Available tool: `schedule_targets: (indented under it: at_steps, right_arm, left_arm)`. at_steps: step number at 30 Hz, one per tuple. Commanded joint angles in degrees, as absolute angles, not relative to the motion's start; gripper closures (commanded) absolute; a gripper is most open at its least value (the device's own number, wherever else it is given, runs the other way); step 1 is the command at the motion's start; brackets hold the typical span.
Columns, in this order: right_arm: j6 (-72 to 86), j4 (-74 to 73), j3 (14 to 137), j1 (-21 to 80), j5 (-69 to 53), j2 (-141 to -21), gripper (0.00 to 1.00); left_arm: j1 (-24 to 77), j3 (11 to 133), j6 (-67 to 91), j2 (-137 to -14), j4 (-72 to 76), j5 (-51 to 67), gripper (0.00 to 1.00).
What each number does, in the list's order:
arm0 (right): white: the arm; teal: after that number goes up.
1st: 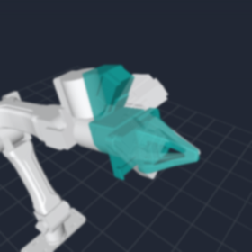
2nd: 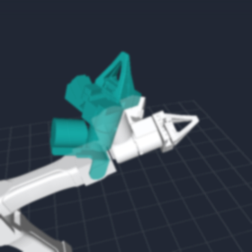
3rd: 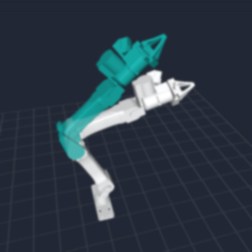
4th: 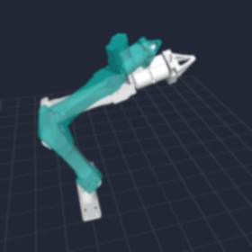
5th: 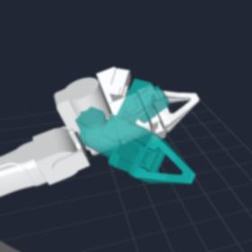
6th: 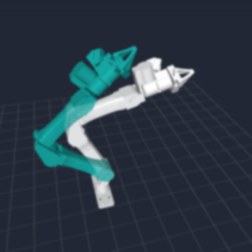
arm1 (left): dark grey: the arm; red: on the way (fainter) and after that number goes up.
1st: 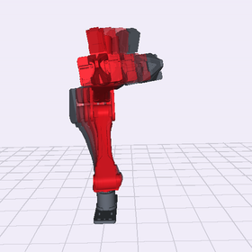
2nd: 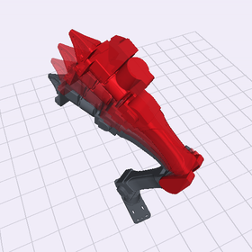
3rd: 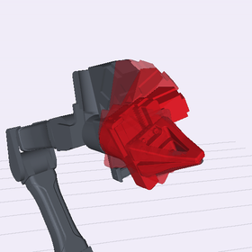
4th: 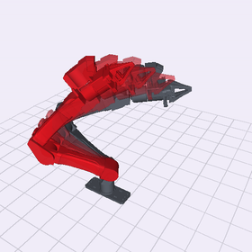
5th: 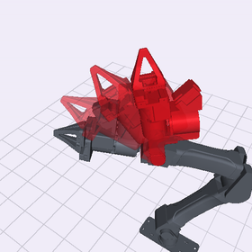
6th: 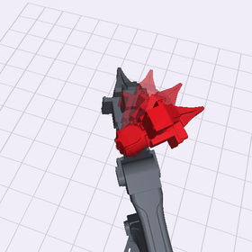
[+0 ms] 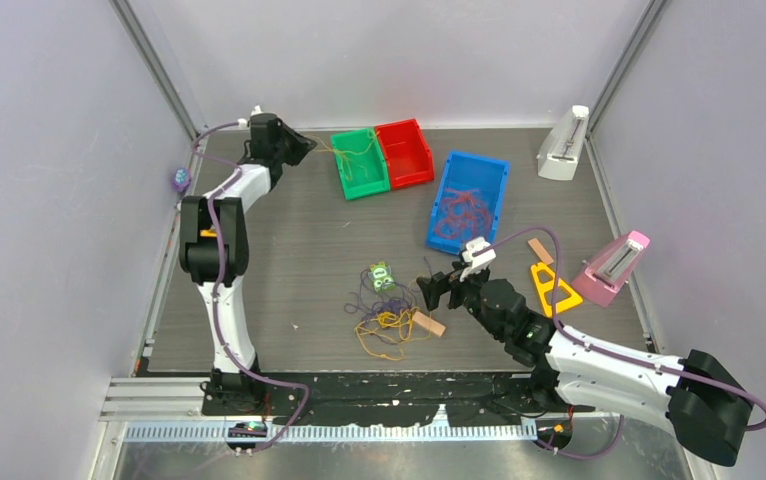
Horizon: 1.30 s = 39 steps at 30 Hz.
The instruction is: Untangle the cables
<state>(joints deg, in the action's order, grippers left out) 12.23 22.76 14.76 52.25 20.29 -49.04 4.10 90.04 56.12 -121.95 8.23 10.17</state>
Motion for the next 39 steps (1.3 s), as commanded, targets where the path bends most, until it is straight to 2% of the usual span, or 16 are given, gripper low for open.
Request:
schedule_targets:
  at_steps: [1,4,14,25,26,28,30,32,34,39]
  right_arm:
    - [12.5,26.1,15.1,52.0,20.3,-49.5,0.03]
    - [12.5,26.2,15.1,52.0,20.4,-49.6,0.03]
    - [12.6,26.1,15.0,51.8,20.2,-49.3,0.03]
    - [12.7,26.5,14.9,51.5,20.0,-49.8,0.03]
    - [12.8,26.5,15.1,51.5,19.9,-50.0,0.03]
    - [12.8,26.5,15.1,51.5,19.9,-50.1,0.03]
    - [12.8,26.5,15.0,51.5,20.0,-50.1,0.03]
    - [12.8,26.5,15.0,51.5,20.1,-50.1,0.03]
    - [12.7,26.5,15.0,51.5,20.0,-50.1,0.03]
    - [12.7,26.5,14.9,51.5,19.8,-49.9,0.03]
  left_arm:
    - [6.8,96.6,48.1,-119.1,1.6,5.8,1.00]
    - [9.4,102.6,42.5,-121.1,-6.4,2.3,1.00]
    - [17.6,138.5,25.9,-139.3,-35.6,-11.6,1.00]
    - [17.9,138.8,25.3,-141.9,-34.2,-10.5,1.00]
    - [17.9,138.7,25.3,-141.9,-34.2,-10.3,0.98]
    - [17.9,138.5,25.3,-141.6,-34.1,-9.6,0.82]
    - [17.9,137.7,25.4,-140.8,-33.8,-9.0,0.61]
    - [17.9,136.5,25.4,-139.7,-33.6,-8.7,0.50]
    - [17.9,135.4,25.0,-138.3,-33.5,-9.2,0.45]
    - [17.9,132.4,24.2,-135.2,-34.2,-14.1,0.45]
